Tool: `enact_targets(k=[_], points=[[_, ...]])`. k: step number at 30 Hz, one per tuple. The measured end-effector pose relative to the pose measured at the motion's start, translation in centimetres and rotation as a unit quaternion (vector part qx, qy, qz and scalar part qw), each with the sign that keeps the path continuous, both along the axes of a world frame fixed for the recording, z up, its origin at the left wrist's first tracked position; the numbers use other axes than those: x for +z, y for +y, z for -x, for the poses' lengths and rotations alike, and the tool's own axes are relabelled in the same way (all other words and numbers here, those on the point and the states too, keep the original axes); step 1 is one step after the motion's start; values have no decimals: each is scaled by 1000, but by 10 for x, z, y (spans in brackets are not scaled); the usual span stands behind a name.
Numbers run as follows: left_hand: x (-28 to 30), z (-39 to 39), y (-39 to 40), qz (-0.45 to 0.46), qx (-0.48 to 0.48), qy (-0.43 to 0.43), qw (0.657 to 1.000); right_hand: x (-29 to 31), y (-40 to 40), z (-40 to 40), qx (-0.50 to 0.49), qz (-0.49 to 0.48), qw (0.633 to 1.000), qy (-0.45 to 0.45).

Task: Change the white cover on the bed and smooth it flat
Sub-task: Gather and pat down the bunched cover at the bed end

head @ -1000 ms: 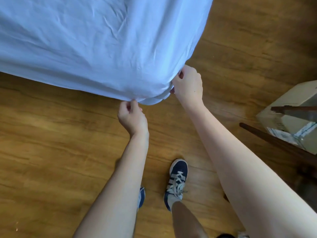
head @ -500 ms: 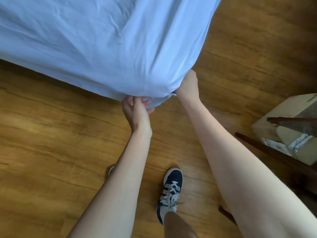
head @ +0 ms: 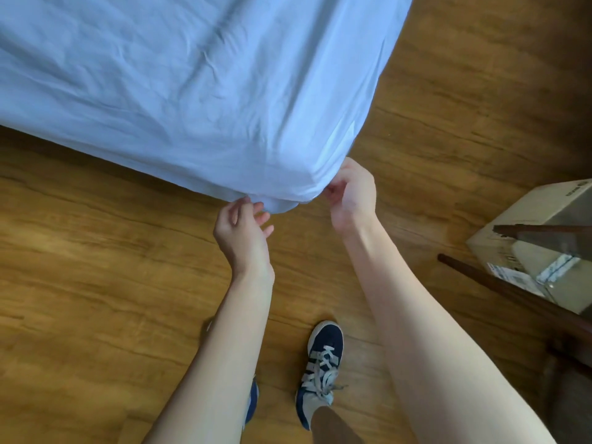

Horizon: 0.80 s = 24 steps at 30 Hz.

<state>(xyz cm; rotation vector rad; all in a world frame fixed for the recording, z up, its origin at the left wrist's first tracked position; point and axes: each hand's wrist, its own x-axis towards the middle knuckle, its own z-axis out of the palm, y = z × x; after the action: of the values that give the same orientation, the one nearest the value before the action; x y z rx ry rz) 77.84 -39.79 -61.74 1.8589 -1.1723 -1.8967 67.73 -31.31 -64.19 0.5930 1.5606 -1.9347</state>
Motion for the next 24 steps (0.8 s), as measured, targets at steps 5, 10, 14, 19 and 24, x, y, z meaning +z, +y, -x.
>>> enact_targets(k=[5,10,14,19,24], points=[[17,-10,-2,330,-80,-21,941,41,3,16,23,71,997,17],[51,9,-30,628,-234,10,742,68,-10,70,7,79,997,15],[65,52,-59,640,-426,-55,638,38,-17,88,-58,-52,997,-12],[46,62,-59,603,-539,-179,559,4,-44,89,-114,-71,991,-12],[42,63,-58,583,-566,-200,547,-8,-45,97,-94,-121,988,-29]])
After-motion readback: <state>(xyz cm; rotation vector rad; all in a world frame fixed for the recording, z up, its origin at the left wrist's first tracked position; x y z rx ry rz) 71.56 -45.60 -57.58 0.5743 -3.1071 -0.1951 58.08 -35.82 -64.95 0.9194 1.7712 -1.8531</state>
